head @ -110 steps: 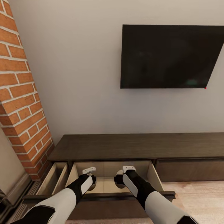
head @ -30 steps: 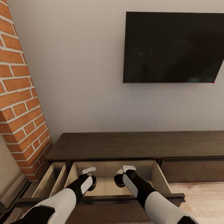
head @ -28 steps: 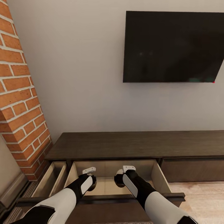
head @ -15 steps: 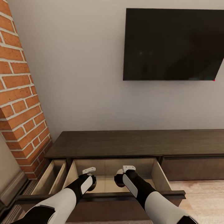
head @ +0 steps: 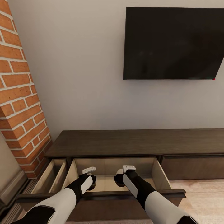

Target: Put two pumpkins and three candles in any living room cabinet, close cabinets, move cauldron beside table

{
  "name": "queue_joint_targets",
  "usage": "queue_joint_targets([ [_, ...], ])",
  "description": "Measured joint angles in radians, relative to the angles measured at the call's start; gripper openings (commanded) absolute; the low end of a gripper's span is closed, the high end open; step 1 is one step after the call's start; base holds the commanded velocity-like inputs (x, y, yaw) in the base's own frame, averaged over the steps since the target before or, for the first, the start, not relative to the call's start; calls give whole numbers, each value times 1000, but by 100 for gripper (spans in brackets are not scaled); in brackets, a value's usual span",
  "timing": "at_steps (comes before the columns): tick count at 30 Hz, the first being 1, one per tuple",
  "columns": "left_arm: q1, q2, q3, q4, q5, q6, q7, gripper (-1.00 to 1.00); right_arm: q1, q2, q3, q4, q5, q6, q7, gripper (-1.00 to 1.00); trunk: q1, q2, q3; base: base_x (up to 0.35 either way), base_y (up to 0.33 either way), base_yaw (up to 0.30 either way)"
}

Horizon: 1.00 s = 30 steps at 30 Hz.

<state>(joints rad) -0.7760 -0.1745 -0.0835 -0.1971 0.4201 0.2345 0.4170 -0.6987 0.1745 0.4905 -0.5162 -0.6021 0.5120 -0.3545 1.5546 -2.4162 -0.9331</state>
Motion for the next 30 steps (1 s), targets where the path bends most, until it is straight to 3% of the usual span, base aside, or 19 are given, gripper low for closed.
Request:
queue_joint_targets([
  [7, 0, 0, 1, -8, 1, -6, 0, -100, 0, 0, 1, 0, 0, -3, 0, -100, 19, -35, -16, 0, 0, 0],
  [18, 0, 0, 1, -10, 1, -57, -3, -100, 0, 0, 4, 0, 0, -64, -1, -100, 19, -35, -16, 16, 0, 0],
  [23, 0, 0, 2, -9, 3, -53, -3, -100, 0, 0, 43, 0, -2, -66, -1, -100, 19, -35, -16, 104, 0, 0],
  [30, 0, 0, 1, -10, 2, -52, -3, -100, 0, 0, 49, 0, -2, -65, -1, -100, 19, -35, -16, 34, 0, 0],
])
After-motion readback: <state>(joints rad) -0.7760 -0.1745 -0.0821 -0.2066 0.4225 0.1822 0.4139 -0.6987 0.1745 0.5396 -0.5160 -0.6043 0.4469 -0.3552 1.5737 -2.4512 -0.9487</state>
